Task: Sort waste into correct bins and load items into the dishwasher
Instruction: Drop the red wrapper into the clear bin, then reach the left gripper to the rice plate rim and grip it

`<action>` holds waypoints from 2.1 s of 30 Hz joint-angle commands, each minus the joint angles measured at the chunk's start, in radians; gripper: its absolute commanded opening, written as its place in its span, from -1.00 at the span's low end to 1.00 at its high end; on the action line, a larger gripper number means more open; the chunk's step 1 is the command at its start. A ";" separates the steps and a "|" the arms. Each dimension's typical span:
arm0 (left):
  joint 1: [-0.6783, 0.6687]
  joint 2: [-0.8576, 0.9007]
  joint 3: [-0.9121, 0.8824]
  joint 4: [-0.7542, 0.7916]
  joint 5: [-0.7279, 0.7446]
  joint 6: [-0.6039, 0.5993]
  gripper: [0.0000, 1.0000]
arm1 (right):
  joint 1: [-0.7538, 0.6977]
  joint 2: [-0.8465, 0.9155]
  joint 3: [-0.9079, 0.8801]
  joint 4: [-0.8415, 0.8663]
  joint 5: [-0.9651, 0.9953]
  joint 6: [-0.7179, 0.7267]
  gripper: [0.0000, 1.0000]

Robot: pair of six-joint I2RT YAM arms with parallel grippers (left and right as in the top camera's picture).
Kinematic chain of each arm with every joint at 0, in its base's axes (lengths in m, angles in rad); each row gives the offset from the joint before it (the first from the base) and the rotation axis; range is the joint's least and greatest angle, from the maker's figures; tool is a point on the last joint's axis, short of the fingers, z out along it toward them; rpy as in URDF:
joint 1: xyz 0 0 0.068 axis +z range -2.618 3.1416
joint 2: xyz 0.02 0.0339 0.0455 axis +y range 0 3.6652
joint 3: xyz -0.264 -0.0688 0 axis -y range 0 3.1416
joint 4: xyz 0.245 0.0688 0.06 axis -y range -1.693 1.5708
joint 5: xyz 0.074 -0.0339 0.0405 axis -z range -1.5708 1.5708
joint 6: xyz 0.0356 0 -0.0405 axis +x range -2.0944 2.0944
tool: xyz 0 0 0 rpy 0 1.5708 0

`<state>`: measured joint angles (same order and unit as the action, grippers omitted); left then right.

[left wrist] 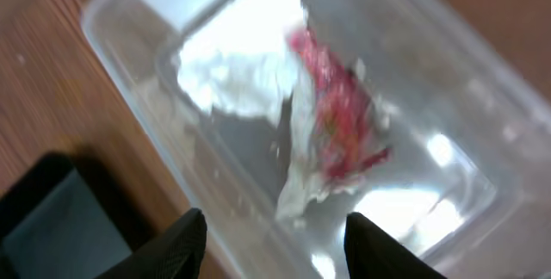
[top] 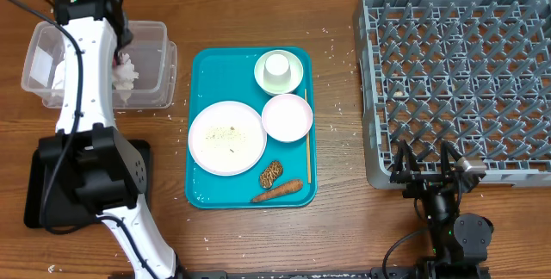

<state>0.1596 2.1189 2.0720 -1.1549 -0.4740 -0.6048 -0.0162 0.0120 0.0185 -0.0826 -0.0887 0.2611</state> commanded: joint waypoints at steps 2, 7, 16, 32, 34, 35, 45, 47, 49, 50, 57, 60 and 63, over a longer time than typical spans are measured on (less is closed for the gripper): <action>-0.001 -0.037 0.006 -0.021 0.145 0.010 0.11 | 0.005 -0.009 -0.010 0.006 0.009 0.000 1.00; -0.037 -0.125 0.006 -0.023 0.246 0.086 0.12 | 0.005 -0.009 -0.010 0.006 0.009 0.000 1.00; -0.229 -0.246 0.006 -0.023 0.261 0.145 -0.04 | 0.005 -0.009 -0.010 0.006 0.009 0.000 1.00; -0.424 -0.233 0.005 -0.050 0.267 0.130 1.00 | 0.005 -0.009 -0.010 0.006 0.009 0.000 1.00; -0.424 -0.233 0.005 -0.088 0.303 0.135 1.00 | 0.005 -0.009 -0.010 0.006 0.009 0.000 1.00; -0.424 -0.233 0.005 -0.103 0.330 0.150 1.00 | 0.005 -0.009 -0.010 0.006 0.009 0.000 1.00; -0.435 -0.226 -0.057 -0.250 0.479 0.222 0.51 | 0.005 -0.009 -0.010 0.006 0.009 0.000 1.00; -0.436 -0.226 -0.106 -0.259 0.520 0.197 0.51 | 0.005 -0.009 -0.010 0.006 0.009 0.000 1.00; -0.436 -0.226 -0.156 -0.254 0.566 0.196 0.50 | 0.005 -0.009 -0.010 0.006 0.009 0.000 1.00; -0.436 -0.226 -0.189 -0.248 0.591 0.197 0.50 | 0.005 -0.009 -0.010 0.006 0.009 0.000 1.00; -0.481 -0.226 -0.353 -0.218 0.605 0.197 0.46 | 0.005 -0.009 -0.010 0.006 0.008 0.000 1.00; -0.517 -0.226 -0.399 -0.216 0.598 0.198 0.45 | 0.005 -0.009 -0.010 0.006 0.009 0.000 1.00; -0.565 -0.226 -0.451 -0.203 0.597 0.201 0.46 | 0.005 -0.009 -0.010 0.006 0.009 0.000 1.00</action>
<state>-0.3595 1.8854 1.6676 -1.3670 0.1055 -0.3927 -0.0162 0.0120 0.0185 -0.0822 -0.0887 0.2611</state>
